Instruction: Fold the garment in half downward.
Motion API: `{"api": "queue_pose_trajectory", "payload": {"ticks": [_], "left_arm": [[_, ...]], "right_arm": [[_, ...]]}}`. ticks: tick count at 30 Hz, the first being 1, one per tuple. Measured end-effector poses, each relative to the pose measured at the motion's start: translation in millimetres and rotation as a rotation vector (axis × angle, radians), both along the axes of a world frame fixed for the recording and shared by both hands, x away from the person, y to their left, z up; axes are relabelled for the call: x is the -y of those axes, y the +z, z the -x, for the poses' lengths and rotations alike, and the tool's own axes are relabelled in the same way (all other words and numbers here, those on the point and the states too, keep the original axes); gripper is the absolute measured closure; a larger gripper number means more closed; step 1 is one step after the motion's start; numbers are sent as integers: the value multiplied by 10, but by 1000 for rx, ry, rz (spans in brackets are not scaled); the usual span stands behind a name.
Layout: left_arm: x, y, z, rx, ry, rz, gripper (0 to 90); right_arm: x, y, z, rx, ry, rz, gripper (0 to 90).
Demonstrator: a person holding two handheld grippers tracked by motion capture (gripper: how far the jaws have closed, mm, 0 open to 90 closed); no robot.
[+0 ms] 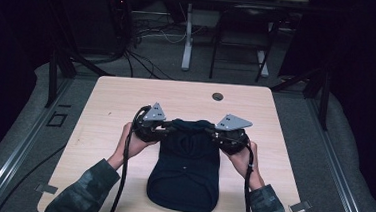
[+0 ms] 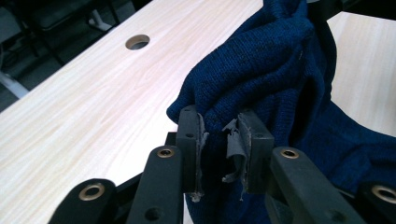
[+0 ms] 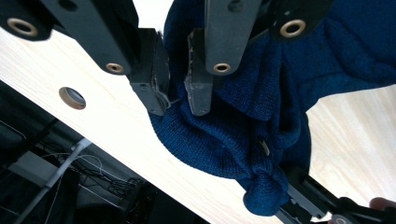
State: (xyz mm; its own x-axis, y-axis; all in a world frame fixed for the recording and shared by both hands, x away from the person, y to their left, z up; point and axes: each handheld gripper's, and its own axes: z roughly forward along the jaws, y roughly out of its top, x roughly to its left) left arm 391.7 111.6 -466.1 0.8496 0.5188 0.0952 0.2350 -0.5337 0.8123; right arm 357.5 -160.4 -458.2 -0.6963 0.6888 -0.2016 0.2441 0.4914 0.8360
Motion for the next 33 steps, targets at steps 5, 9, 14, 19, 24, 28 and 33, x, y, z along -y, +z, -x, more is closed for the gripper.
{"api": "queue_pose_trajectory", "payload": {"ticks": [5, 9, 14, 19, 24, 28, 33], "left_arm": [[9, -63, -7, -48, -7, -6, 646], [67, -119, -17, -63, -13, -35, 553], [141, -193, -26, -77, -23, -80, 587], [157, -271, -13, -57, -28, -69, 759], [154, -274, 19, -20, -16, -57, 773], [169, -263, 74, 23, -16, -68, 774], [194, -264, 111, 49, -17, -79, 774]], "right_arm": [[-13, -20, 36, 20, 8, 12, 788], [-40, -42, 21, 26, 13, 11, 790], [-69, -51, 15, 39, 15, 20, 790], [-63, -55, 8, 27, 19, 27, 780], [-9, -54, 0, -16, 35, 3, 757], [66, -65, -7, -78, 58, -28, 638], [115, -103, -35, -182, 79, -55, 429]]}}
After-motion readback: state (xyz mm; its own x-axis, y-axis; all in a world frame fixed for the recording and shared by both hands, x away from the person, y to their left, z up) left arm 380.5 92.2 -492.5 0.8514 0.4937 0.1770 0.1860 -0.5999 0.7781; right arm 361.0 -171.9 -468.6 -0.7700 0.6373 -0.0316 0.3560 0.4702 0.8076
